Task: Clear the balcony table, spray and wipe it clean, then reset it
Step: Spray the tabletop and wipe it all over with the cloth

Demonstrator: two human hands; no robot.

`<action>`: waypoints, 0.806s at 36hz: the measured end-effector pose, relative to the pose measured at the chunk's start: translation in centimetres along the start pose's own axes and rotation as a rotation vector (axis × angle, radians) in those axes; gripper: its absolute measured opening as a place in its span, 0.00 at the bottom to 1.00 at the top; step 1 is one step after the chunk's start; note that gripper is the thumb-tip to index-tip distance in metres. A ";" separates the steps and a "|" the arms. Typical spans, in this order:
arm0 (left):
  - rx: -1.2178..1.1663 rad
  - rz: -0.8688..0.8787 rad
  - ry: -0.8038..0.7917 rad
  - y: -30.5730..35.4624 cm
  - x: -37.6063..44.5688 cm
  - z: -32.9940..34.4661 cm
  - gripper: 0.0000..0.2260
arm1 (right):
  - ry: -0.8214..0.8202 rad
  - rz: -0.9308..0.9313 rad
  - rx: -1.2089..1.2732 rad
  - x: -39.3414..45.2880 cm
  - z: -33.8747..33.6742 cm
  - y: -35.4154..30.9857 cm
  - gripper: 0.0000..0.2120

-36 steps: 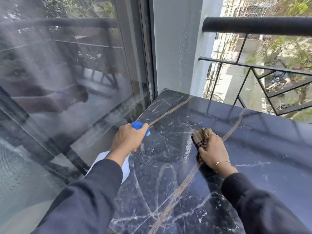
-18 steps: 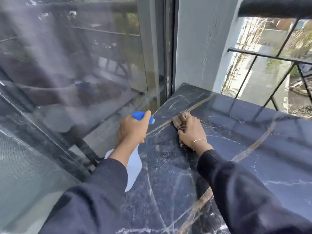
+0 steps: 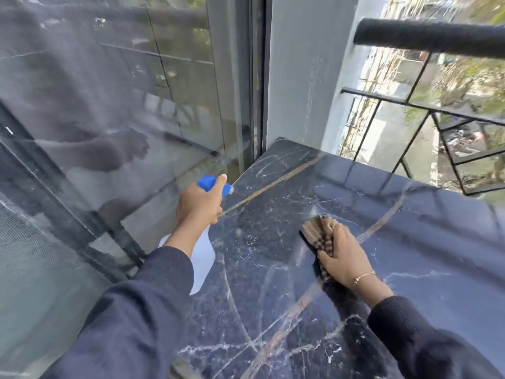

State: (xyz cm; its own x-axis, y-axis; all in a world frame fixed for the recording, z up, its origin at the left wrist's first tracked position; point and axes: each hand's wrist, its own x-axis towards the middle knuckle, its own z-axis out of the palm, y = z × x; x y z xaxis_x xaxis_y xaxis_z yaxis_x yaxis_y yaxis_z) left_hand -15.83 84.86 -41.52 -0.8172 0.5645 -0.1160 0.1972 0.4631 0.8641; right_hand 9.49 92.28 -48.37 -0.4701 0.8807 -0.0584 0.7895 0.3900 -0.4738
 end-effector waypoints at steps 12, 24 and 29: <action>-0.055 0.036 -0.044 -0.1 -0.5 -0.2 0.15 | 0.295 0.267 0.065 -3.1 5.1 -4.7 0.28; -0.099 0.082 -0.025 -0.1 -0.4 0.0 0.15 | 0.051 -0.141 0.074 6.1 7.8 -12.4 0.31; -0.080 0.091 -0.035 0.0 -0.7 0.5 0.14 | -0.194 -0.377 0.015 3.4 6.3 -9.7 0.32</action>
State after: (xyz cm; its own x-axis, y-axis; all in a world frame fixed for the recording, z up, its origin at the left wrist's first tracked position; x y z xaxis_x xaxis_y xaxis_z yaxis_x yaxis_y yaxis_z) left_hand -15.02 84.81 -41.73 -0.7786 0.6254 -0.0514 0.2242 0.3536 0.9081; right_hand -2.24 89.82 -49.49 -0.7919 0.6091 -0.0423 0.5425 0.6702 -0.5065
